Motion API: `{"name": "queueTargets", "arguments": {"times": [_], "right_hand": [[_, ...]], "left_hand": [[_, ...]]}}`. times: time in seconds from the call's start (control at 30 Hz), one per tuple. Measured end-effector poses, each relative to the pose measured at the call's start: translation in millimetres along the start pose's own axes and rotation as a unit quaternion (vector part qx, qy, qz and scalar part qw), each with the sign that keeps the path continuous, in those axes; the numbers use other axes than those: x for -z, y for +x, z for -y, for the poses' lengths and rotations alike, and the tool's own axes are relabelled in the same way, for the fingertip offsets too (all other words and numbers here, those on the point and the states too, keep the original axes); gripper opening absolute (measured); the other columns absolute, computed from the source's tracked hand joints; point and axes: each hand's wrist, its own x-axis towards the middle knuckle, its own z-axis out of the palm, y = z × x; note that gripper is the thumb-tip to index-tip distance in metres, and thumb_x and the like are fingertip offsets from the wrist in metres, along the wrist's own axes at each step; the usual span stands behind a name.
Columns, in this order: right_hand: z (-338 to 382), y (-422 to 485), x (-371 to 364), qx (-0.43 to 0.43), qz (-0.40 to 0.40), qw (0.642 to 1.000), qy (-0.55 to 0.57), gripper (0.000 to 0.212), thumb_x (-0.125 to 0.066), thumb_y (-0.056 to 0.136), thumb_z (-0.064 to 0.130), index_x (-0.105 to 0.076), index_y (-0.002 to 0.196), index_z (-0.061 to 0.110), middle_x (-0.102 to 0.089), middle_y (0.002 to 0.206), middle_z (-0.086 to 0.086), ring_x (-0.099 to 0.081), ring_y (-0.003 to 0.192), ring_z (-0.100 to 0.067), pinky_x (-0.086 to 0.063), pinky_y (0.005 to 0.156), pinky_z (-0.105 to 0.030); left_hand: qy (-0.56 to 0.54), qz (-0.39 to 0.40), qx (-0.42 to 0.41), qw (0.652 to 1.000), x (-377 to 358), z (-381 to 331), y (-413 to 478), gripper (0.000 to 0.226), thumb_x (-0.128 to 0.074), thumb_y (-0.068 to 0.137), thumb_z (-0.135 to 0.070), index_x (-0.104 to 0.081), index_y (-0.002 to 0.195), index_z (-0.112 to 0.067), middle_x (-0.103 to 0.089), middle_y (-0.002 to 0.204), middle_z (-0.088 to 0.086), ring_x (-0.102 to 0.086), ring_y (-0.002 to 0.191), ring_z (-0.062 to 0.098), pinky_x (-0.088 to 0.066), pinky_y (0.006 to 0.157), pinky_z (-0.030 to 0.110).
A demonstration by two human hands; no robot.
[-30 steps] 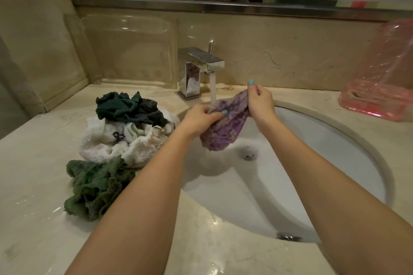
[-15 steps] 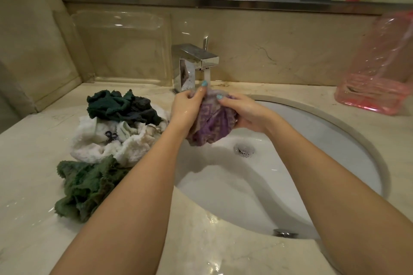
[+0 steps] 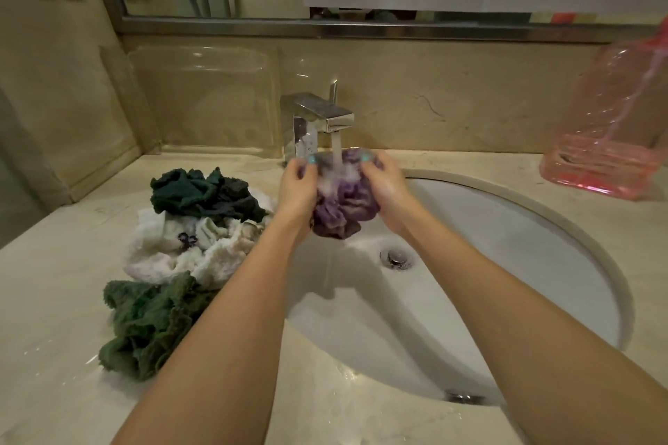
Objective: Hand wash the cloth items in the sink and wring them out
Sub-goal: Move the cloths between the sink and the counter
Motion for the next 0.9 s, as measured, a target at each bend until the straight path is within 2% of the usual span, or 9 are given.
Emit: {"name": "queueTargets", "arguments": {"times": [0.07, 0.13, 0.2, 0.37, 0.5, 0.6, 0.7, 0.8, 0.9], "right_hand": [[0, -17, -15, 0.04, 0.061, 0.995, -0.06, 0.016, -0.048, 0.101, 0.019, -0.058, 0.107, 0.008, -0.063, 0.088, -0.001, -0.062, 0.079, -0.012, -0.049, 0.069, -0.017], [0, -28, -30, 0.058, 0.081, 0.989, -0.112, 0.027, -0.052, 0.099, 0.026, -0.06, 0.098, -0.001, -0.059, 0.078, -0.004, -0.056, 0.073, -0.013, -0.044, 0.068, -0.024], [2, -29, -35, 0.051, 0.059, 0.988, -0.135, 0.035, -0.053, 0.097, 0.031, -0.061, 0.085, 0.0, -0.058, 0.073, -0.007, -0.053, 0.071, -0.018, -0.042, 0.069, -0.031], [5, -6, -7, -0.069, -0.099, 0.991, -0.061, 0.032, -0.051, 0.097, 0.024, -0.058, 0.067, 0.015, -0.061, 0.07, -0.004, -0.058, 0.078, -0.023, -0.044, 0.067, -0.03], [5, -21, -21, -0.091, -0.092, 0.991, 0.033, 0.029, -0.053, 0.093, 0.021, -0.06, 0.066, 0.013, -0.061, 0.061, -0.005, -0.058, 0.063, -0.023, -0.048, 0.062, -0.033], [8, -40, -39, -0.006, -0.058, 0.998, -0.019, 0.03, -0.05, 0.092, 0.017, -0.053, 0.064, 0.009, -0.05, 0.05, -0.002, -0.047, 0.048, -0.018, -0.038, 0.05, -0.026], [8, -44, -49, 0.075, -0.018, 0.992, -0.102, 0.031, -0.055, 0.088, 0.019, -0.048, 0.061, 0.007, -0.042, 0.052, -0.005, -0.038, 0.053, -0.018, -0.03, 0.052, -0.028], [6, -27, -35, 0.035, -0.086, 0.989, -0.119, 0.033, -0.051, 0.091, 0.02, -0.047, 0.06, 0.014, -0.049, 0.057, -0.002, -0.043, 0.059, -0.02, -0.035, 0.056, -0.031], [4, -12, -17, -0.022, -0.135, 0.987, -0.081, 0.033, -0.046, 0.095, 0.02, -0.055, 0.063, 0.015, -0.058, 0.067, -0.003, -0.053, 0.069, -0.021, -0.042, 0.066, -0.034]], "left_hand": [[-0.008, -0.057, 0.008, 0.998, -4, 2, 5, 0.015, -0.04, 0.104, -0.021, -0.053, 0.105, -0.013, -0.064, 0.099, 0.007, -0.064, 0.086, 0.02, -0.054, 0.07, 0.03], [-0.044, -0.075, 0.064, 0.994, -6, 5, 9, 0.017, -0.043, 0.101, -0.023, -0.057, 0.095, -0.014, -0.065, 0.093, 0.01, -0.066, 0.091, 0.03, -0.055, 0.079, 0.04], [-0.081, -0.064, 0.1, 0.99, -13, 5, 3, 0.027, -0.043, 0.098, -0.031, -0.06, 0.082, -0.015, -0.065, 0.084, 0.011, -0.066, 0.081, 0.03, -0.053, 0.075, 0.042], [0.04, -0.013, -0.032, 0.999, -51, 0, -34, 0.037, -0.048, 0.097, -0.028, -0.066, 0.082, 0.0, -0.065, 0.072, 0.012, -0.06, 0.067, 0.023, -0.047, 0.064, 0.035], [0.056, -0.029, -0.042, 0.997, -42, -5, -20, 0.038, -0.048, 0.096, -0.027, -0.067, 0.077, 0.0, -0.064, 0.067, 0.017, -0.058, 0.062, 0.023, -0.051, 0.062, 0.036], [0.027, -0.089, 0.019, 0.995, -18, -3, -2, 0.043, -0.045, 0.101, -0.034, -0.061, 0.071, -0.007, -0.062, 0.069, 0.01, -0.056, 0.065, 0.023, -0.044, 0.063, 0.033], [-0.005, -0.102, 0.057, 0.993, -6, 1, 4, 0.04, -0.044, 0.101, -0.033, -0.064, 0.073, -0.014, -0.066, 0.073, 0.007, -0.064, 0.076, 0.027, -0.051, 0.066, 0.033], [0.006, -0.067, 0.02, 0.998, -25, -2, -8, 0.039, -0.047, 0.098, -0.029, -0.066, 0.068, -0.015, -0.07, 0.078, 0.013, -0.065, 0.079, 0.026, -0.054, 0.078, 0.043], [0.003, -0.015, -0.023, 1.0, -43, -9, -19, 0.04, -0.049, 0.096, -0.023, -0.058, 0.058, -0.011, -0.059, 0.063, 0.012, -0.053, 0.066, 0.02, -0.047, 0.065, 0.036]]}}
